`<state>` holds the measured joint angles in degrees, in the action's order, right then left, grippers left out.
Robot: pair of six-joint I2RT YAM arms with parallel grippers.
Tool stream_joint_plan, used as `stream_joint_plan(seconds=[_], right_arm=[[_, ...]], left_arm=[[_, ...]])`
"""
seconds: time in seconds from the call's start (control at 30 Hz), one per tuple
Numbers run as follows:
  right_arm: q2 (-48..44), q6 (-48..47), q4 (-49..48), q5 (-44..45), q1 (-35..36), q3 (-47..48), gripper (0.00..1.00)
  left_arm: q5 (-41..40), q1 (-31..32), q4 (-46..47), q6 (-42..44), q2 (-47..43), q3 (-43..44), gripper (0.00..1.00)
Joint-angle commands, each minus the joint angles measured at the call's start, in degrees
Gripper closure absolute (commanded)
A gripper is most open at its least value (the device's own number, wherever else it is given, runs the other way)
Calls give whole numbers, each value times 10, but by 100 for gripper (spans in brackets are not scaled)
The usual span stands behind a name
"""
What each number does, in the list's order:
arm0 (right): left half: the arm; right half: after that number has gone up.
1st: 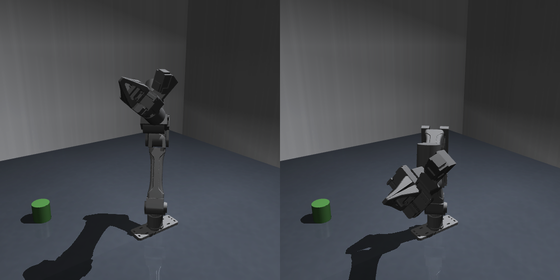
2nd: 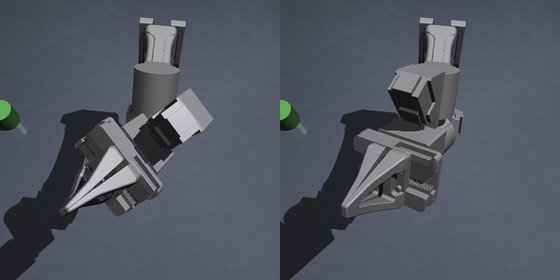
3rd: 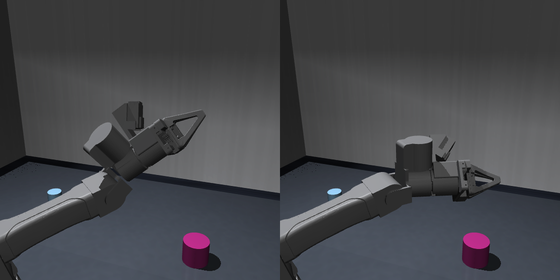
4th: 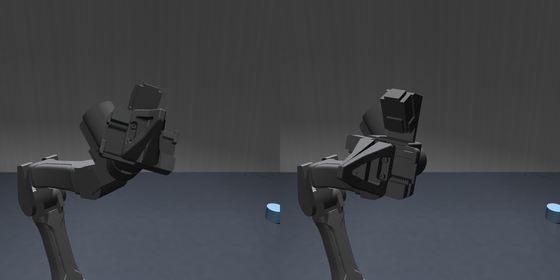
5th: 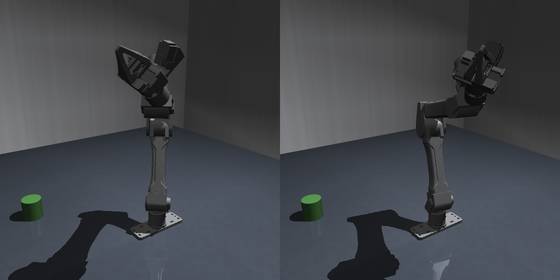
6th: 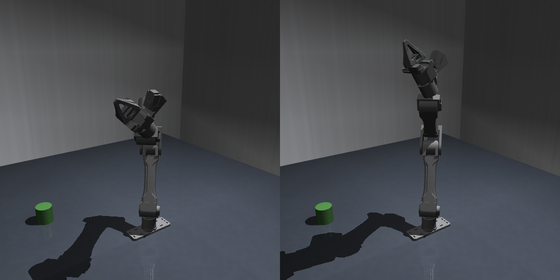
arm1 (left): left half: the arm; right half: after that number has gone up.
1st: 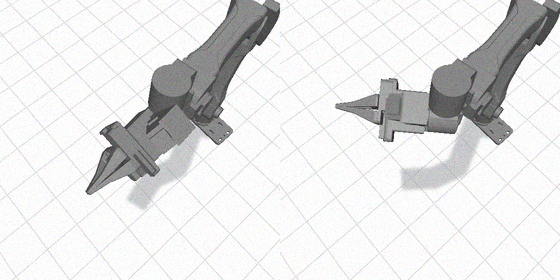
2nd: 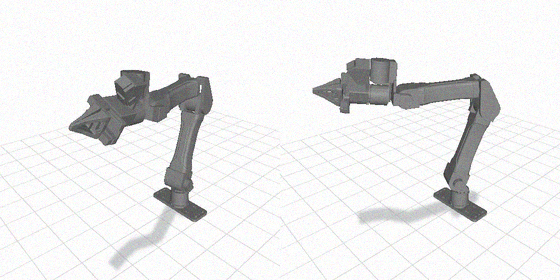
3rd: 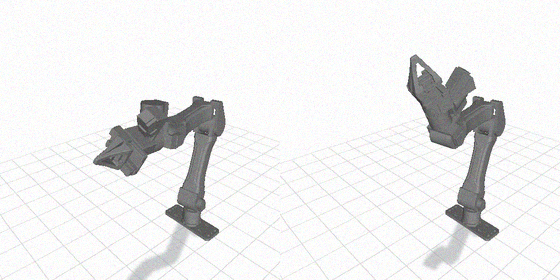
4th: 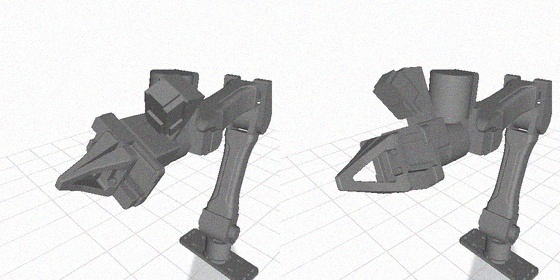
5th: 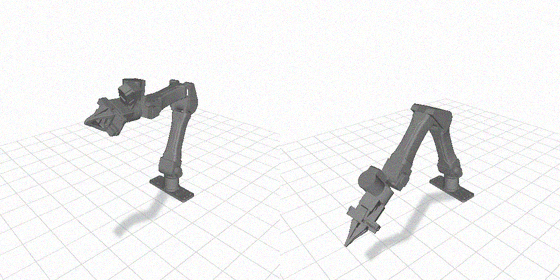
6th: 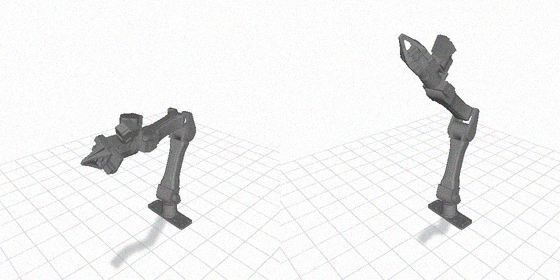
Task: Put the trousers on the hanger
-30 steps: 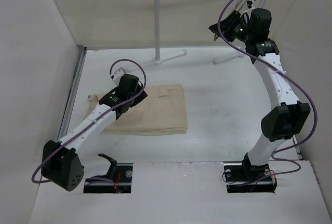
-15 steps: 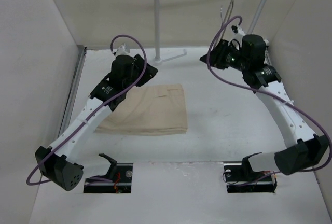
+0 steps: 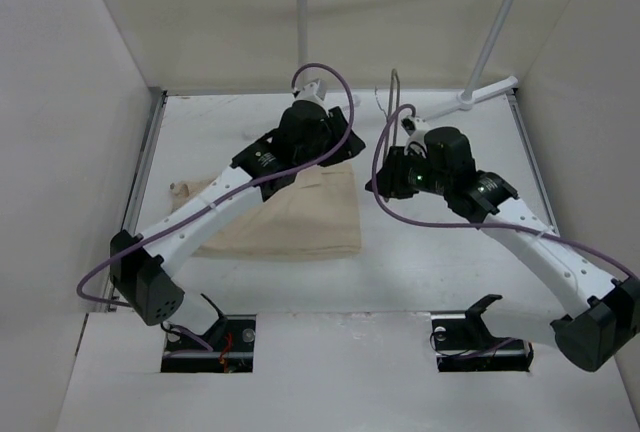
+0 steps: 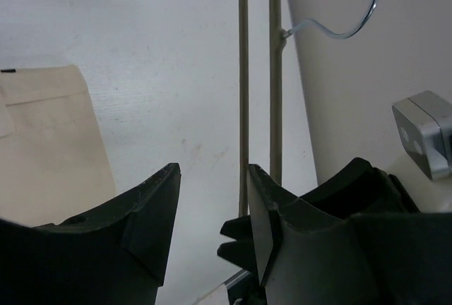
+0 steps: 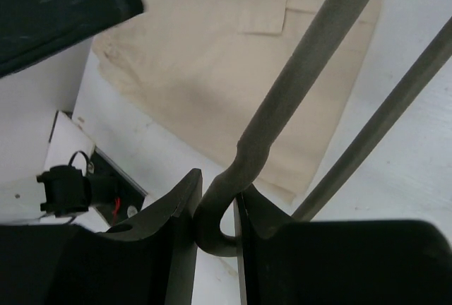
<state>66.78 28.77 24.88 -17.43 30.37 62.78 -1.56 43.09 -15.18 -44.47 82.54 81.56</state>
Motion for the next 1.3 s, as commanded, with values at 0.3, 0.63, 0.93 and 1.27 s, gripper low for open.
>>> stream_joint_plan(seconds=[0.3, 0.63, 0.93, 1.27], right_arm=[[0, 24, -22, 49, 85, -12, 86], [-20, 33, -6, 82, 99, -16, 86], [-18, 37, -12, 138, 106, -32, 93], [-36, 4, -19, 230, 151, -39, 93]], left_arm=[[2, 38, 59, 27, 31, 16, 62], [-28, 42, 17, 33, 66, 34, 72], [-70, 27, -40, 2, -27, 0, 71], [-52, 24, -157, -86, -13, -21, 60]])
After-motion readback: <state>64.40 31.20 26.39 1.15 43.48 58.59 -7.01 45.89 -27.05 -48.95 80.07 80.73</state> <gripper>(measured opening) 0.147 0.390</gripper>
